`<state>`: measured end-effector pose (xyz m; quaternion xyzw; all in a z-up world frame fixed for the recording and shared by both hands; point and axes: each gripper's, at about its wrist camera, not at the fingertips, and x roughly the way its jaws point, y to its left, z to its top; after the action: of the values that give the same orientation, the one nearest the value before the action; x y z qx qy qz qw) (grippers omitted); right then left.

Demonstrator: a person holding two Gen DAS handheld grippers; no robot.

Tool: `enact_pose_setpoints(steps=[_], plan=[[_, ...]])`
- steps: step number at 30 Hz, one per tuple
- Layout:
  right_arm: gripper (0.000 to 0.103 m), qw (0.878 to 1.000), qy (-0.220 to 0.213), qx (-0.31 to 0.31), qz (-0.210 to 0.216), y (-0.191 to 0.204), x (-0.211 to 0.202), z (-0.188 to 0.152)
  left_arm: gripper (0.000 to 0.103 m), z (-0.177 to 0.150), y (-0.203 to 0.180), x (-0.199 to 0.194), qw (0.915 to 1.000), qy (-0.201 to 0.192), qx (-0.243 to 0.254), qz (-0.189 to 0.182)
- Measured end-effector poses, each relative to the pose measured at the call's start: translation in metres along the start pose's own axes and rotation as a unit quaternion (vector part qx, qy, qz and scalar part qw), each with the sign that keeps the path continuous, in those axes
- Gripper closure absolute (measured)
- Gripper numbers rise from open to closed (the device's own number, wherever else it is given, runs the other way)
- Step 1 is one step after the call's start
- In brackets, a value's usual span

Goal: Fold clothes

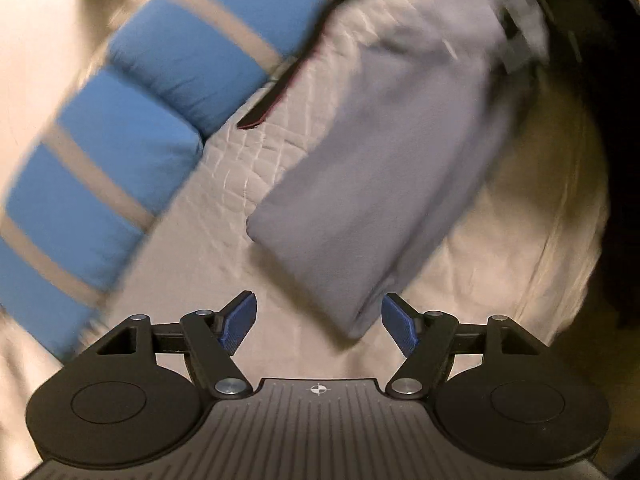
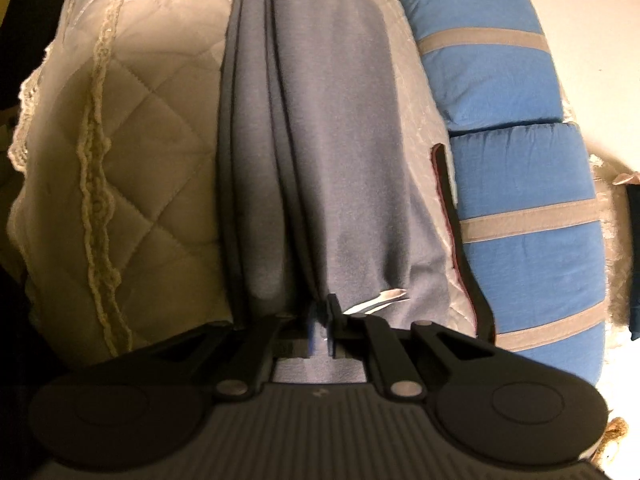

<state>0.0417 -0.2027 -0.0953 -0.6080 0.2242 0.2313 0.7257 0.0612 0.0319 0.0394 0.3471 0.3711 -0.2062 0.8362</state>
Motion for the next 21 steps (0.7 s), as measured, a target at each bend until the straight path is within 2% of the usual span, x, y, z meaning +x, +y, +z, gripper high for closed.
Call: enact_pose_setpoints(steps=[1, 2, 4, 5, 7, 9, 10, 15, 16, 18, 20, 21], plan=[[0.060, 1.000, 0.000, 0.002, -0.009, 0.000, 0.000, 0.000, 0.035, 0.002, 0.018, 0.004, 0.9981, -0.002, -0.057, -0.026], [0.057, 1.000, 0.000, 0.007, -0.014, 0.000, -0.001, 0.000, 0.035, 0.003, 0.037, 0.011, 0.9923, -0.002, -0.114, -0.049], [0.044, 1.000, -0.003, 0.020, -0.023, -0.003, -0.003, -0.002, 0.035, 0.001, 0.073, 0.034, 0.9711, 0.001, -0.221, -0.092], [0.041, 0.999, -0.007, 0.029, -0.027, -0.005, -0.006, -0.003, 0.035, -0.003, 0.088, 0.047, 0.9576, 0.005, -0.264, -0.114], [0.032, 0.999, -0.016, 0.045, -0.026, -0.009, -0.009, -0.006, 0.036, -0.011, 0.115, 0.074, 0.9248, 0.013, -0.344, -0.162], [0.026, 0.997, -0.028, 0.062, -0.020, -0.014, -0.014, -0.008, 0.036, -0.026, 0.132, 0.103, 0.8816, 0.016, -0.412, -0.230], [0.021, 0.997, -0.035, 0.074, -0.013, -0.018, -0.015, -0.010, 0.036, -0.033, 0.138, 0.115, 0.8611, 0.016, -0.437, -0.259], [0.012, 0.987, -0.071, 0.140, 0.029, -0.041, -0.022, -0.016, 0.037, -0.073, 0.139, 0.163, 0.7608, 0.027, -0.527, -0.378], [0.011, 0.984, -0.078, 0.157, 0.038, -0.047, -0.023, -0.018, 0.037, -0.079, 0.139, 0.169, 0.7442, 0.024, -0.537, -0.396], [0.011, 0.974, -0.091, 0.202, 0.053, -0.062, -0.024, -0.024, 0.038, -0.087, 0.142, 0.177, 0.7181, 0.019, -0.553, -0.422], [0.010, 0.961, -0.103, 0.248, 0.063, -0.075, -0.024, -0.032, 0.047, -0.087, 0.141, 0.185, 0.7034, 0.026, -0.555, -0.444], [0.010, 0.956, -0.107, 0.266, 0.066, -0.080, -0.023, -0.036, 0.057, -0.085, 0.139, 0.189, 0.6996, 0.032, -0.551, -0.454]])
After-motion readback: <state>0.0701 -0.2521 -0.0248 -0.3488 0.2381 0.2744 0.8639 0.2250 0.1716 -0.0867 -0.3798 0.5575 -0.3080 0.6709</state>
